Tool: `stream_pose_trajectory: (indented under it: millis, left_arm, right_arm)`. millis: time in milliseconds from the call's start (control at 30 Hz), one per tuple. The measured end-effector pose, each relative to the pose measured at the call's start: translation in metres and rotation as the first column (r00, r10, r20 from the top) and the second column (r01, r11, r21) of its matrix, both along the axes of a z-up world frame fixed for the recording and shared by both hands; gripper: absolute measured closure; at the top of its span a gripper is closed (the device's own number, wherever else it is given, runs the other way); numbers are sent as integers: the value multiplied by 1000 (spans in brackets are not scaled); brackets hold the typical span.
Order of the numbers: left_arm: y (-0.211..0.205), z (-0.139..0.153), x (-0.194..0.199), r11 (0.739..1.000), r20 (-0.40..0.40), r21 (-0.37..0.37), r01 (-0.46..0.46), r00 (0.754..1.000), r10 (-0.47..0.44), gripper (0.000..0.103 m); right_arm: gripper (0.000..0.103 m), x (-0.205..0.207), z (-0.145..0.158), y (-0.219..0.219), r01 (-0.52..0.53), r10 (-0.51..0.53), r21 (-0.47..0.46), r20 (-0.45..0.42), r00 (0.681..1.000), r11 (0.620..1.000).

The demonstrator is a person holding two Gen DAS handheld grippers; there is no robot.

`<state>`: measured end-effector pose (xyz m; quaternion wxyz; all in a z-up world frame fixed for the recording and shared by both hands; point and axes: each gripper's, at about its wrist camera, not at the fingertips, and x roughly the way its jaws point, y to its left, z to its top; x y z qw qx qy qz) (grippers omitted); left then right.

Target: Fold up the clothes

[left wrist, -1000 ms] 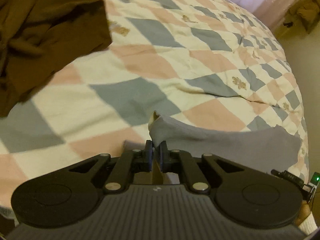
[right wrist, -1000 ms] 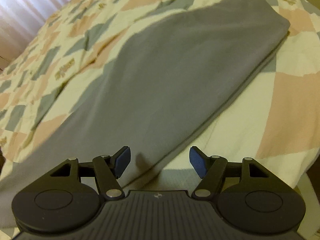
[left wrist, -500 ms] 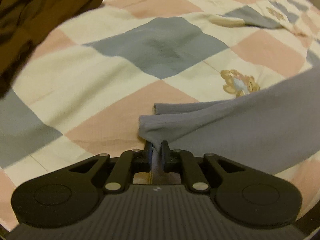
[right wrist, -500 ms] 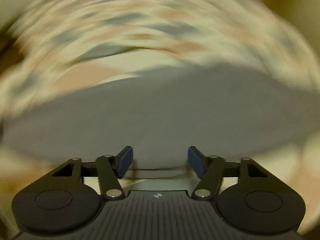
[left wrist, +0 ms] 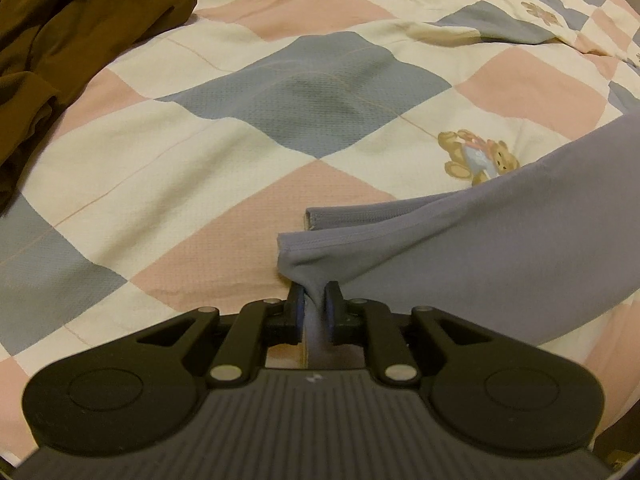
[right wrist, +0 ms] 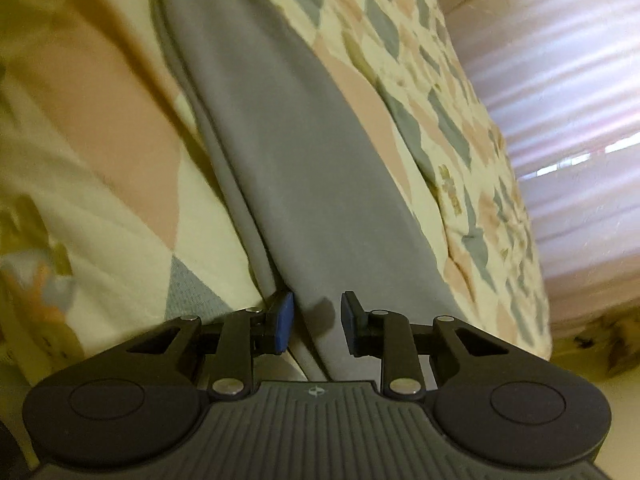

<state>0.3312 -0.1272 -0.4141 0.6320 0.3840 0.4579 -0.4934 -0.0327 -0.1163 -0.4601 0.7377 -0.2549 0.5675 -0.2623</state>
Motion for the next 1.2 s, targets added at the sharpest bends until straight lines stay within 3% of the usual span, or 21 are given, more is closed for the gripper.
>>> stream_pose_trajectory:
  millis: [33, 300, 467, 600, 700, 833, 900, 1000, 1133, 1167, 1200]
  left_arm:
    - [0, 0, 0, 1000, 1, -1, 8, 1000, -8, 93]
    - [10, 10, -2, 996, 37, -21, 85, 996, -84, 95]
    - [11, -1, -10, 995, 78, -6, 104, 992, -103, 95]
    - [11, -1, -14, 994, 105, 3, 112, 988, -112, 93]
    - [13, 5, -16, 994, 147, 12, 112, 983, -113, 84]
    - [27, 15, -12, 996, 247, 37, 85, 965, -91, 84]
    - [33, 14, -3, 998, 279, 61, 30, 959, -46, 84]
    - [40, 24, 6, 997, 302, 63, -45, 953, 24, 89]
    - [32, 53, -27, 993, 190, -86, 82, 980, -64, 88]
    - [25, 49, -36, 987, 181, -100, 128, 978, -109, 88]
    - [18, 45, -45, 978, 174, -112, 175, 973, -154, 88]
  right_arm:
    - [103, 1, -3, 1, -17, 17, -12, -11, 1000, 1000]
    - [103, 0, 27, 15, 9, -7, -37, 47, 999, 999]
    - [103, 4, -3, 15, 22, -22, 29, -6, 1000, 999]
    - [94, 5, -4, 14, 19, -19, 40, -18, 1000, 999]
    - [72, -5, 13, 13, 49, -50, 50, 33, 998, 998]
    - [72, -36, 29, -6, 190, -195, 67, 73, 978, 979]
    - [72, -54, 36, -25, 303, -314, 106, 122, 941, 947]
    - [72, -75, 51, -58, 454, -497, 219, 226, 838, 864]
    - [72, -92, 70, -88, 509, -659, 428, 375, 652, 747]
    - [72, -91, 70, -94, 511, -689, 471, 388, 612, 719]
    - [72, -88, 68, -100, 512, -710, 503, 382, 591, 697]
